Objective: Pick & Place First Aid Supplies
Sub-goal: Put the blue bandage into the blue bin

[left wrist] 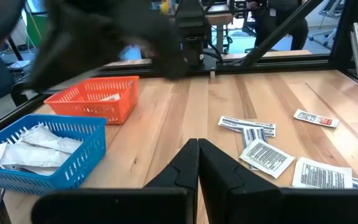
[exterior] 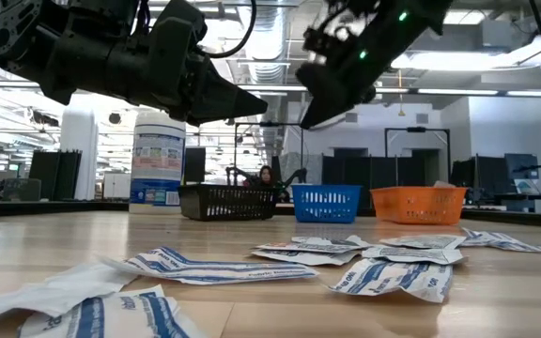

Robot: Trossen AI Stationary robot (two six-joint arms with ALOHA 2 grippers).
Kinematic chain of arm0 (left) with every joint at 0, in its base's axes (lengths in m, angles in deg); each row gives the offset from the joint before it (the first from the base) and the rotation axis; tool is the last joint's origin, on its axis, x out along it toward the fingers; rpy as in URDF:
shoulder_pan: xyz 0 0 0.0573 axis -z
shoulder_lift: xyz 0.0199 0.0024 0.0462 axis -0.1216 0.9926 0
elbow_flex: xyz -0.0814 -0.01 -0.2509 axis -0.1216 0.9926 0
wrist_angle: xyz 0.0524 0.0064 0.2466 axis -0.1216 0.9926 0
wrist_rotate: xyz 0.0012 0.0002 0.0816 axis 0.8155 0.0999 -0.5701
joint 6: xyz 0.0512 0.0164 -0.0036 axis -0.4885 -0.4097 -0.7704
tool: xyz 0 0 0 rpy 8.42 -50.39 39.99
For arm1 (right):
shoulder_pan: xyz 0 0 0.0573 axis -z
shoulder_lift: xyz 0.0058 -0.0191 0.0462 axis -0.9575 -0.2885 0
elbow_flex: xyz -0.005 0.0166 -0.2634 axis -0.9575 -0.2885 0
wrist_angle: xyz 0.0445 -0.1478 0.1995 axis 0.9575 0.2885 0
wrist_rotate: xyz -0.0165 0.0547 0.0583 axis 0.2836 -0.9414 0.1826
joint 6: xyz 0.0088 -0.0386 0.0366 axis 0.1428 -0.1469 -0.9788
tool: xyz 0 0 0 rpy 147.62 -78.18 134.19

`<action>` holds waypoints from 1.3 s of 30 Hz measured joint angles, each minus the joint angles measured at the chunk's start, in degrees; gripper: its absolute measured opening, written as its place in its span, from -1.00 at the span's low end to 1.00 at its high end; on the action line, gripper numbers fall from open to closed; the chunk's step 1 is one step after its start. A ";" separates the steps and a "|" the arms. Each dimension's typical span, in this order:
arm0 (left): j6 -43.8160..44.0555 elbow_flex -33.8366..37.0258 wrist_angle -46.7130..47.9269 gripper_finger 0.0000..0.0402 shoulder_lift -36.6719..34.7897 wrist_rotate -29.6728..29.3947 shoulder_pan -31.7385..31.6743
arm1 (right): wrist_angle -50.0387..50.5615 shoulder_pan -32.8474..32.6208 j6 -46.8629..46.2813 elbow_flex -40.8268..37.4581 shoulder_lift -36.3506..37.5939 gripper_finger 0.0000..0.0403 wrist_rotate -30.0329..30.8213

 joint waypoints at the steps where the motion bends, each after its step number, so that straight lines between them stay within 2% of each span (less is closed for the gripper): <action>1: -0.02 0.00 -0.02 -0.95 0.00 0.00 0.01 | -0.38 1.82 0.07 -0.06 -0.12 -0.98 -0.27; 5: -0.02 0.00 -0.02 -0.95 0.00 0.00 0.01 | -0.55 8.53 -0.25 -0.04 -2.14 -0.93 -2.09; 9: -0.01 0.00 -0.02 -0.95 0.00 0.00 -0.01 | -0.97 13.01 -0.29 -0.07 -6.04 -0.81 -6.40; 14: -0.02 0.00 0.00 -0.95 0.00 0.00 0.00 | -1.84 14.01 0.16 0.47 -8.61 -0.63 -7.61; 20: -0.02 0.00 0.00 -0.95 0.02 0.00 0.02 | 0.25 13.28 1.98 3.16 -7.21 -0.53 -7.58; 23: -0.02 0.02 0.10 -0.95 0.02 0.01 0.02 | 4.95 12.11 3.05 6.15 -6.21 -0.52 -7.62; 30: -0.02 0.15 0.65 -0.95 0.02 0.01 0.00 | 27.73 5.05 -1.83 12.94 0.78 -0.52 -8.02; 34: -0.02 0.17 0.63 -0.95 0.02 0.20 -0.01 | 34.63 -1.93 -5.56 12.35 7.95 -0.52 -10.50; 39: -0.02 0.17 0.62 -0.95 0.02 0.20 -0.01 | 34.92 -11.89 -17.09 3.74 15.92 -0.52 -10.40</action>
